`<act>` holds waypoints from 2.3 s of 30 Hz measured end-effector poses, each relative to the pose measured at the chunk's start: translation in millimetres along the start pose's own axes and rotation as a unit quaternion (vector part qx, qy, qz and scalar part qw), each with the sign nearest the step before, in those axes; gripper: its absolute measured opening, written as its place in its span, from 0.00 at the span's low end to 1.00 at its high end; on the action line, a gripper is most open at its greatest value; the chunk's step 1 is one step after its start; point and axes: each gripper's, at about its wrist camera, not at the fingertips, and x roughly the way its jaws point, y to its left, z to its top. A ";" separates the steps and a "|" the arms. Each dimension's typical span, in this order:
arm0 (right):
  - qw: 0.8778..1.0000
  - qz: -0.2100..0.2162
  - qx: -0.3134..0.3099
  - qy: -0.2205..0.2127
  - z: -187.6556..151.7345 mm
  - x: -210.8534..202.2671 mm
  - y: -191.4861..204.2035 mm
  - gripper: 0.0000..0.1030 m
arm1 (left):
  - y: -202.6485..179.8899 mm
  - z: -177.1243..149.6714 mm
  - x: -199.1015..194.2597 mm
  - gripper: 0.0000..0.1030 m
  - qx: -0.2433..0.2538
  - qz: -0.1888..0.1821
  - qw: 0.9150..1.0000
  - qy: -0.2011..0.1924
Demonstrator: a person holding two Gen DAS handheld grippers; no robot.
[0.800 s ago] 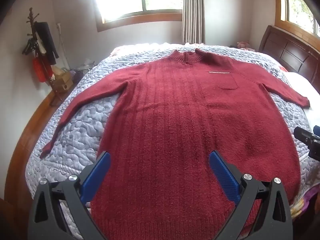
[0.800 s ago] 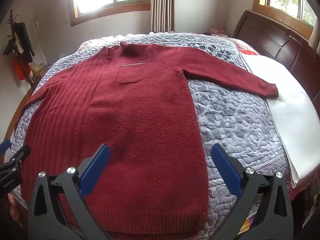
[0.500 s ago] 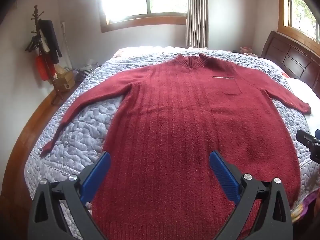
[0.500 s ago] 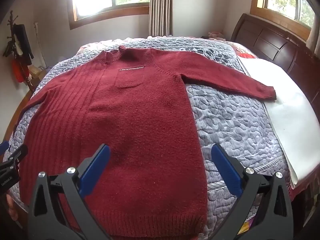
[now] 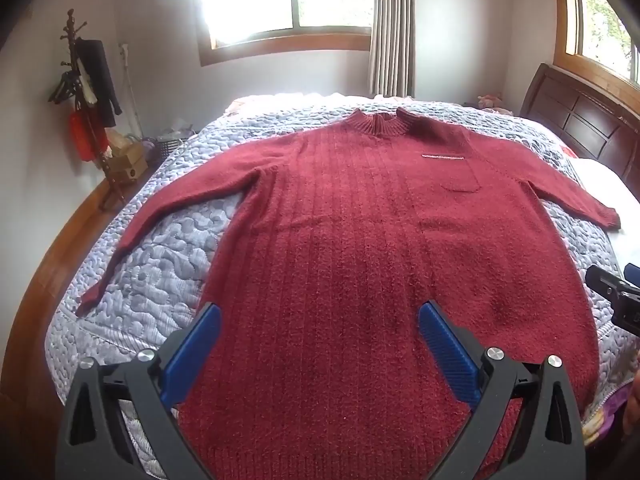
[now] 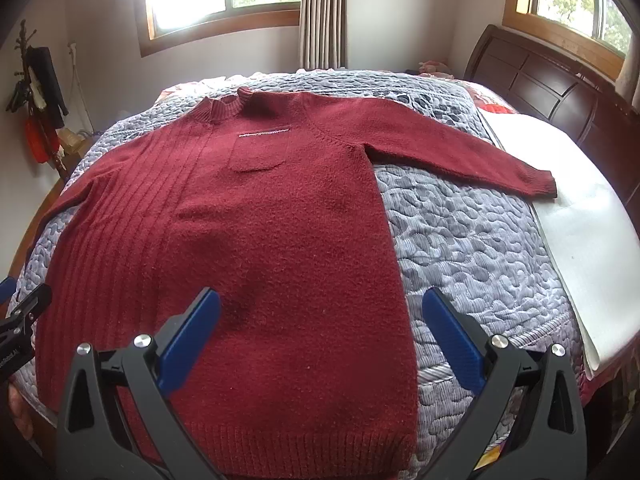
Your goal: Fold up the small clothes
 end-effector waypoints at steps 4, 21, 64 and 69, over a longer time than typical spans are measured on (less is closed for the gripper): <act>1.000 0.000 -0.001 0.001 -0.8 0.7 0.2 0.98 | -0.8 0.5 -0.2 0.96 0.002 0.001 1.000 0.000; 1.000 0.000 0.001 0.003 1.5 4.2 -3.7 0.98 | -3.3 2.6 2.3 0.96 0.011 0.006 1.000 0.000; 1.000 -0.002 0.006 0.010 1.7 17.4 -12.7 0.97 | -10.7 4.5 11.6 0.96 0.022 0.012 1.000 0.006; 1.000 -0.002 0.007 0.011 3.1 20.3 -12.8 0.97 | -11.1 4.4 14.0 0.96 0.022 0.012 1.000 0.007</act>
